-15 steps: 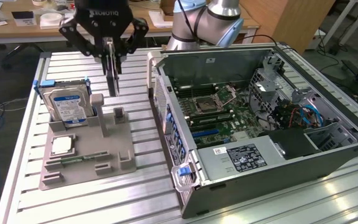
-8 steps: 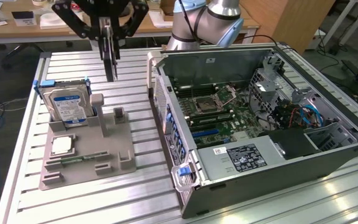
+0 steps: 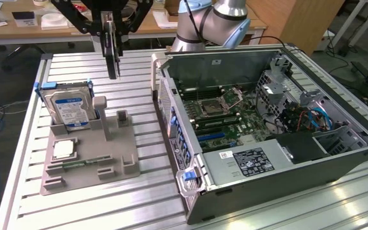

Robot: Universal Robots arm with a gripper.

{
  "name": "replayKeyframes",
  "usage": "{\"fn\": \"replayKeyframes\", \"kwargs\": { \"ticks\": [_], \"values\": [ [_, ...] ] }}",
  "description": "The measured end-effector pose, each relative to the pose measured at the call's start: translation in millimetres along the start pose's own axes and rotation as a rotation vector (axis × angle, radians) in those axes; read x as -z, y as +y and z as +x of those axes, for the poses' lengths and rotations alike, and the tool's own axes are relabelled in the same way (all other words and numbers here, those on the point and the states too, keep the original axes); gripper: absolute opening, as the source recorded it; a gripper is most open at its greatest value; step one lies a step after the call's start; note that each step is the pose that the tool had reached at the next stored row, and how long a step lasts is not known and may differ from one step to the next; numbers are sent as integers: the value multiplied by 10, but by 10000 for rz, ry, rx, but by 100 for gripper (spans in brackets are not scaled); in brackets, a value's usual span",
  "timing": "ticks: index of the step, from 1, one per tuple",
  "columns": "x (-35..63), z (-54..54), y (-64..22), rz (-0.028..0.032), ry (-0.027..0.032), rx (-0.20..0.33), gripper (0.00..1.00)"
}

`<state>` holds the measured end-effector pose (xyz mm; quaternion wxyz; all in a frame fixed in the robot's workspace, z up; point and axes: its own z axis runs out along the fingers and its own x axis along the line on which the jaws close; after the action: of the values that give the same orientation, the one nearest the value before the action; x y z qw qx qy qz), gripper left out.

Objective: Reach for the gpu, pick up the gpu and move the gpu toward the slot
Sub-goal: 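Pick up the gpu and move the gpu toward the slot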

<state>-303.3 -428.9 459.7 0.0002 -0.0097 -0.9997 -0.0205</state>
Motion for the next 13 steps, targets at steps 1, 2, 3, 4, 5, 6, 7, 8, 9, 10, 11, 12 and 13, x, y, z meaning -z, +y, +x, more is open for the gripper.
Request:
{"fn": "replayKeyframes", "kwargs": {
  "ticks": [1, 2, 3, 4, 5, 6, 7, 8, 9, 10, 11, 12, 13],
  "values": [
    [1, -7, 0, 0, 2, 1, 28],
    [0, -20, 0, 0, 0, 1, 28],
    [0, -40, 1, -1, 0, 0, 28],
    [-1, -67, 1, -1, -1, 0, 28],
    [0, -98, 2, 0, 0, -1, 28],
    [-1, -136, 3, -1, 1, -1, 28],
    [-1, -170, 3, -2, 1, -1, 28],
    [-1, -199, 4, -1, 2, 0, 28],
    [-1, -224, 4, -2, 3, 0, 28],
    [-1, -251, 5, -1, 3, 0, 28],
    [-1, -276, 5, -2, 2, 1, 28],
    [-1, -303, 6, -2, 2, 0, 28],
    [-1, -326, 6, -2, 3, 0, 28]
  ]
}}
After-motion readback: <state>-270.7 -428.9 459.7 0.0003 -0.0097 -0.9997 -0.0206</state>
